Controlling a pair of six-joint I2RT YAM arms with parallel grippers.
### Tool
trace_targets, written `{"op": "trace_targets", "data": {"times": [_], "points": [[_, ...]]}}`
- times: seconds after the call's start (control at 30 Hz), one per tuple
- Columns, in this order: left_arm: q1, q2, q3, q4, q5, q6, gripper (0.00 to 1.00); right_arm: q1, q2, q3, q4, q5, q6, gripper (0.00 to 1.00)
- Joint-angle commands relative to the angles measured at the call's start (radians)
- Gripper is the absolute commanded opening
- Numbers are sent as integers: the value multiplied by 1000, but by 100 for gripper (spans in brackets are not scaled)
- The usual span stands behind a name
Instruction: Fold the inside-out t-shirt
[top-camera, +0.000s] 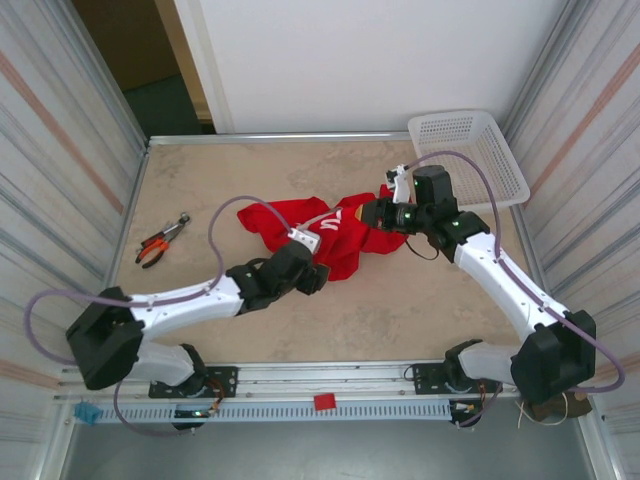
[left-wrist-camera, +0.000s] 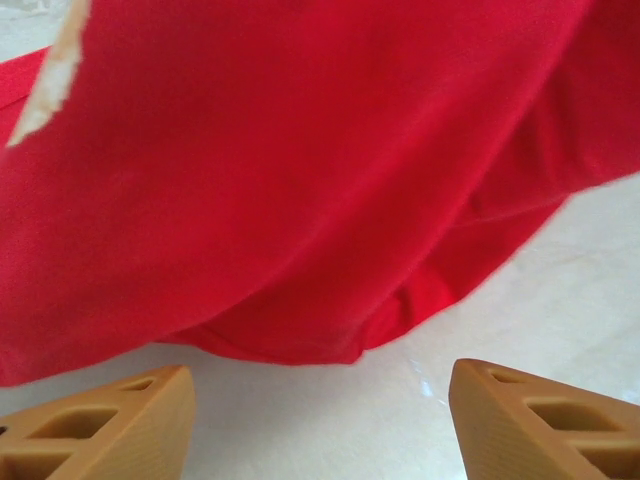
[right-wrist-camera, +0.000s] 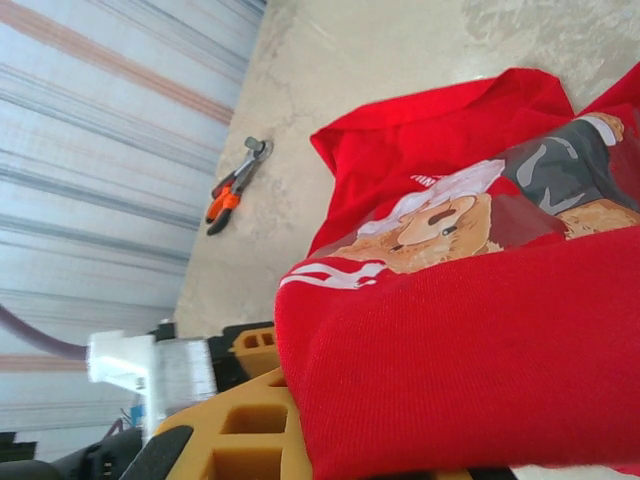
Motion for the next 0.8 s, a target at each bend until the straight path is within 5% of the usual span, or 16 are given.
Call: {"op": "trace_targets", "data": {"times": [0.0,0.17,0.27,0.43,0.57,0.7,0.77], "points": [[-6,67,75,68,-118,53,70,12,8,34,-6,-8,24,0],[18,190,172,61,-163,65,70,20,-13,45,-23,-12,30,0],[58,227,203,50,-171,57,61,17,-33,54,-47,-2,22,0],[142,183,207,37,-61,109,1,-31,-48,59,-69,10,8,0],[223,47,205,5,208,143,0,-105,-10,84,-66,-21,5,0],[318,-73,228,9,681,75,0,-152,136,183,-64,-6,-28,0],[339,-106,234,61,849,6,0,-158,237,272,-108,12,-71,37]]}}
